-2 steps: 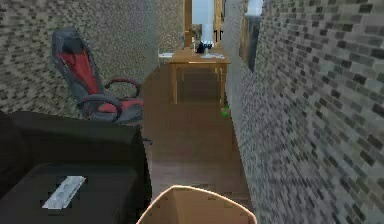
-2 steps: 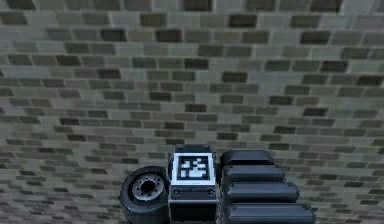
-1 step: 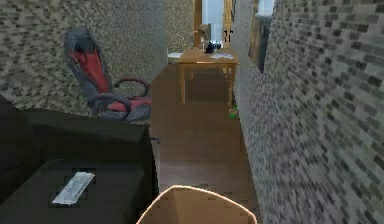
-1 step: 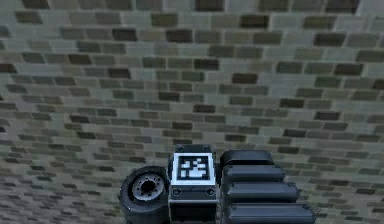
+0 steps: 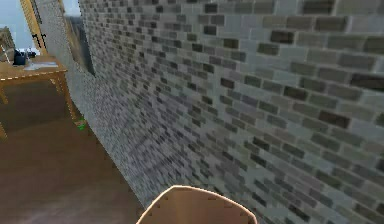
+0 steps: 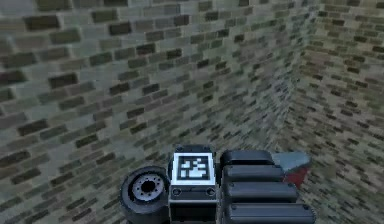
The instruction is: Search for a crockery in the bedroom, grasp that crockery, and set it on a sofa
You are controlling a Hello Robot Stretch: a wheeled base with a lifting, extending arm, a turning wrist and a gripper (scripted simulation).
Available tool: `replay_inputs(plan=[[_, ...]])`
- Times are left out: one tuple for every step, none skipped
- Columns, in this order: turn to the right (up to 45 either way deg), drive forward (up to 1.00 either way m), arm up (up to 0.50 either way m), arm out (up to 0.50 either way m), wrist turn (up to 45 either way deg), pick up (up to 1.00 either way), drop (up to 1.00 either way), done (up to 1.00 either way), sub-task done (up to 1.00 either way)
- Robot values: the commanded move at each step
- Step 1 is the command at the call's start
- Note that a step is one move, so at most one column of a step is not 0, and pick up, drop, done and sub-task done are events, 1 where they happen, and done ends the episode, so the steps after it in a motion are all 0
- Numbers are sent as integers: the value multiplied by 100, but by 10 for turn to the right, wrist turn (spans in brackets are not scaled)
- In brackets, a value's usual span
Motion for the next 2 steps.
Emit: replay_inputs(plan=[[450,0,0,0,0,0,0,0,0],[240,0,0,0,0,0,0,0,0]])
